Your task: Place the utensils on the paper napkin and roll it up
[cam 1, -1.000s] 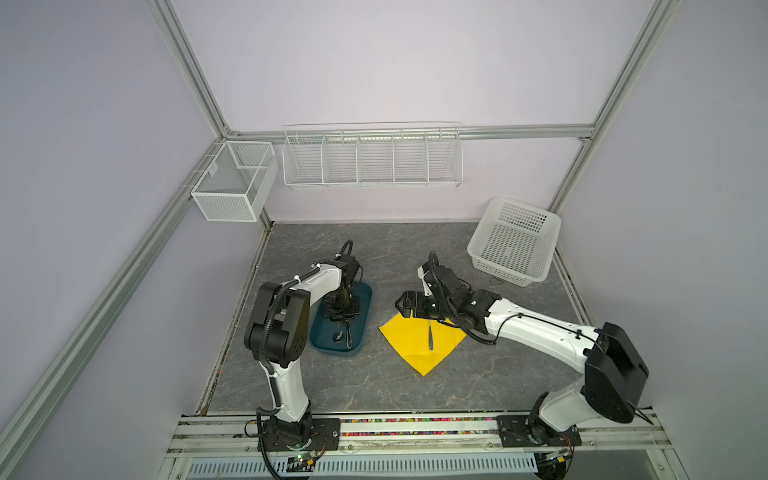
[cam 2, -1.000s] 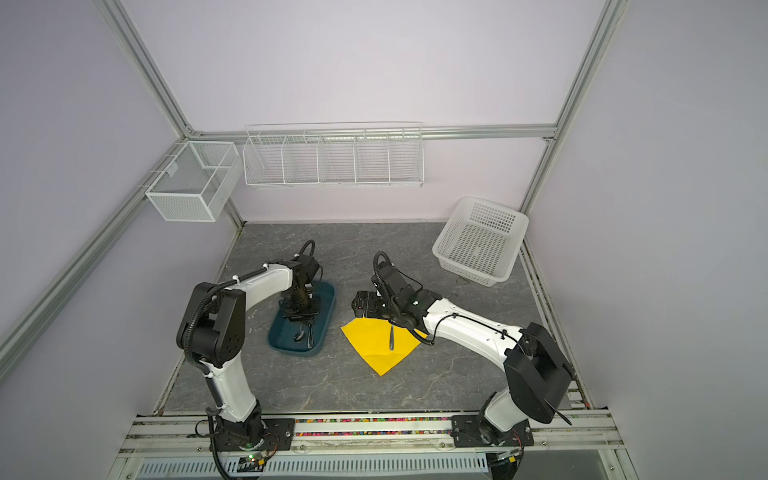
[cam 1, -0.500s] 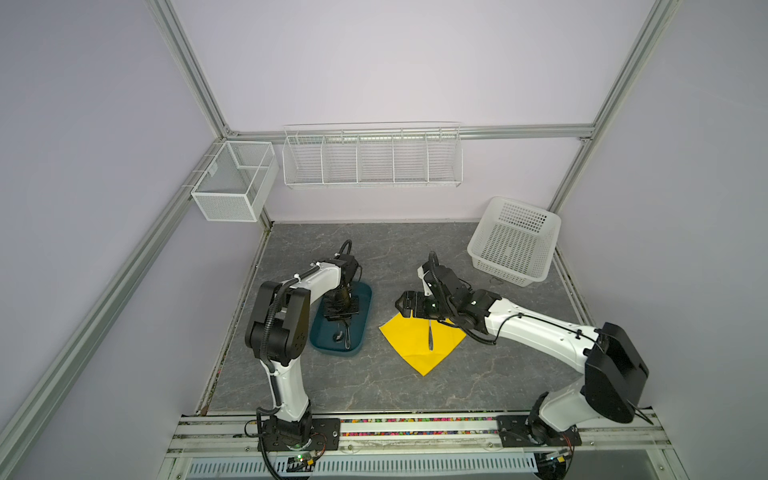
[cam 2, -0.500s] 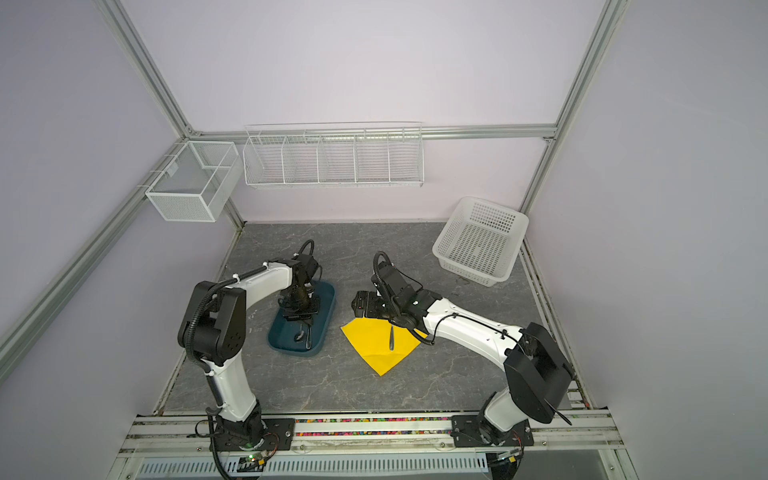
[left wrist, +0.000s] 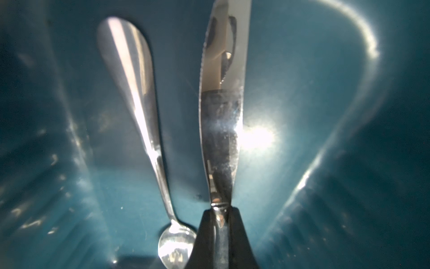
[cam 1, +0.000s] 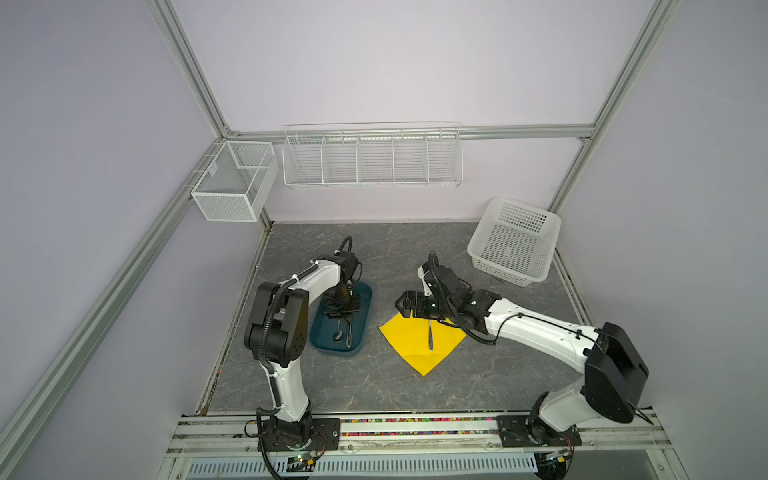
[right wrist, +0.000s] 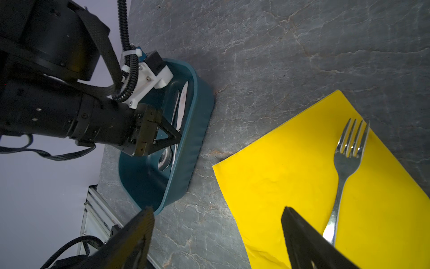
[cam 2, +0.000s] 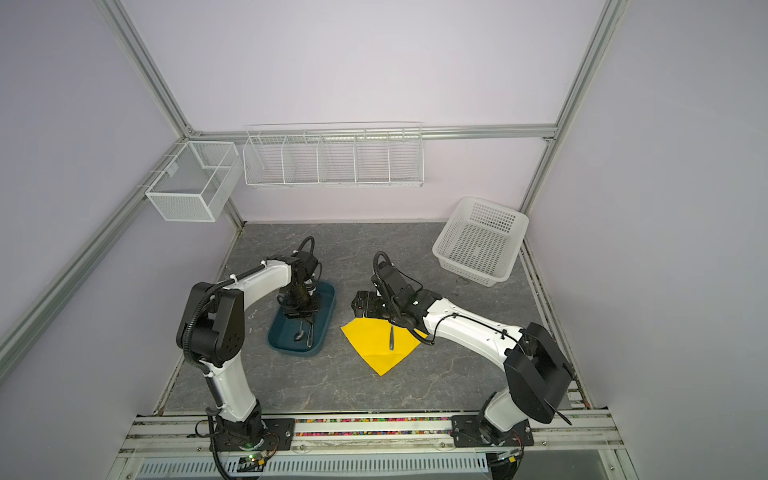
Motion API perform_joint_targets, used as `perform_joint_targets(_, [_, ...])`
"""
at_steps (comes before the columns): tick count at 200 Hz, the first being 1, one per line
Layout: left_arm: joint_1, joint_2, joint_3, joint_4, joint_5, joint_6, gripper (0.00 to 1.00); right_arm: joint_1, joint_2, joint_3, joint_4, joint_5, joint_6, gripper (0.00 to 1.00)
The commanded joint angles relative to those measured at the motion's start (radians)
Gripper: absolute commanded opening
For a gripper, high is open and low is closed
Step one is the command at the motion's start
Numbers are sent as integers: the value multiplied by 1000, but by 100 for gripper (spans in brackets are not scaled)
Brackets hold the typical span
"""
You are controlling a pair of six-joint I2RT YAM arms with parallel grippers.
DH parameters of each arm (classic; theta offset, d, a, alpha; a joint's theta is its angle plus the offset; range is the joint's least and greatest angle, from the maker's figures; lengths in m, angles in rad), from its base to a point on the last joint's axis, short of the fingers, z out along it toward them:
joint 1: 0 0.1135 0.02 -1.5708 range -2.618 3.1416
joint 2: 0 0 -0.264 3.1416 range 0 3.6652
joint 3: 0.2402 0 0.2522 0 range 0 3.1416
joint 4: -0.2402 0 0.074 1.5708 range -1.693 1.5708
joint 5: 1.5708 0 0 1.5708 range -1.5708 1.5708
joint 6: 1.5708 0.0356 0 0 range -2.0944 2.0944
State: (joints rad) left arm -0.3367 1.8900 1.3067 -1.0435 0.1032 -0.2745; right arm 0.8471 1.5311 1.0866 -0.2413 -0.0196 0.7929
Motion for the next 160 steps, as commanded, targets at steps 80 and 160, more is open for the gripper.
perform_joint_targets(80, [-3, -91, 64, -90, 18, 23, 7, 2, -34, -24, 6, 25, 2, 89])
perform_joint_targets(160, [-4, -78, 45, -58, -24, -10, 13, 0, -50, -45, 11, 31, 9, 89])
